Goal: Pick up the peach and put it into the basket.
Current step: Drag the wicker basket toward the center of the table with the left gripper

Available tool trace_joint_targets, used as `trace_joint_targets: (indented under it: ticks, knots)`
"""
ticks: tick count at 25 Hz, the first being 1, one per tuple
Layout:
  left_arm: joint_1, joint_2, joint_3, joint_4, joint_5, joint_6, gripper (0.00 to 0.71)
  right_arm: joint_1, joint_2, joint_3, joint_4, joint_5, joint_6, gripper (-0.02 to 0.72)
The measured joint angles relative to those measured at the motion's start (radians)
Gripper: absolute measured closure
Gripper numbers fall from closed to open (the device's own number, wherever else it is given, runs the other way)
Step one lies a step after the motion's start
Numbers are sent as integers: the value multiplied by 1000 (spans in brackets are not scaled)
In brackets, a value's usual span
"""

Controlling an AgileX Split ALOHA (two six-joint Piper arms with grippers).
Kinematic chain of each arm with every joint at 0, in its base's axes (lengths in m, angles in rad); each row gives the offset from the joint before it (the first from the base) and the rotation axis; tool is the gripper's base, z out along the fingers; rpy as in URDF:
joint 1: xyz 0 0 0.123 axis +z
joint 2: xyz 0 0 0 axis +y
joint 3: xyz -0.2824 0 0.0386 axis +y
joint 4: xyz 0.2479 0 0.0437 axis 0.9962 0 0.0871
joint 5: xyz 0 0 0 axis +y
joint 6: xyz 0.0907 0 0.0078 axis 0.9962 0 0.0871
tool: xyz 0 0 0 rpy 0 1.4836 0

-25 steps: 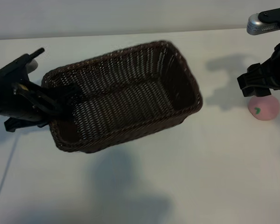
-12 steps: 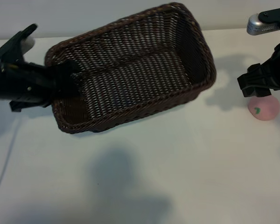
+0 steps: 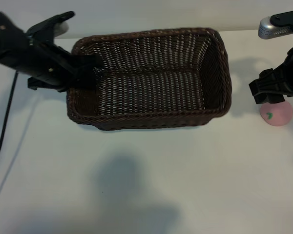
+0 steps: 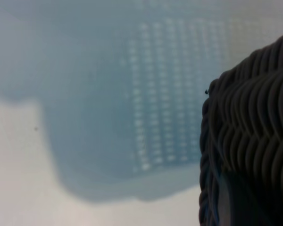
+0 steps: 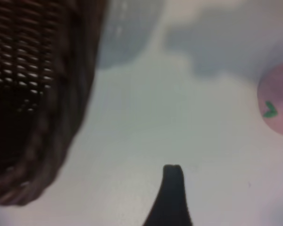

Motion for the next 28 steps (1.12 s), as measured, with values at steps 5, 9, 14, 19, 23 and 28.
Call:
trace_joint_targets:
  ticks: [5,9,14,19,23,28]
  knots:
    - [-63,92,-117,72,20,-74,550,0,0,0,0,0,0,110]
    - [-106,171,-210,76,20,-99,550,0,0,0,0,0,0,110]
    - [-133,261,-271,76,22,-128,550,0,0,0,0,0,-1,110]
    - [-134,321,-274,78,20,-135,550,0,0,0,0,0,-4,110]
    - [-134,341,-274,71,17,-141,550,0,0,0,0,0,-4,110]
    - [-135,342,-275,71,13,-141,550,0,0,0,0,-1,-5,110]
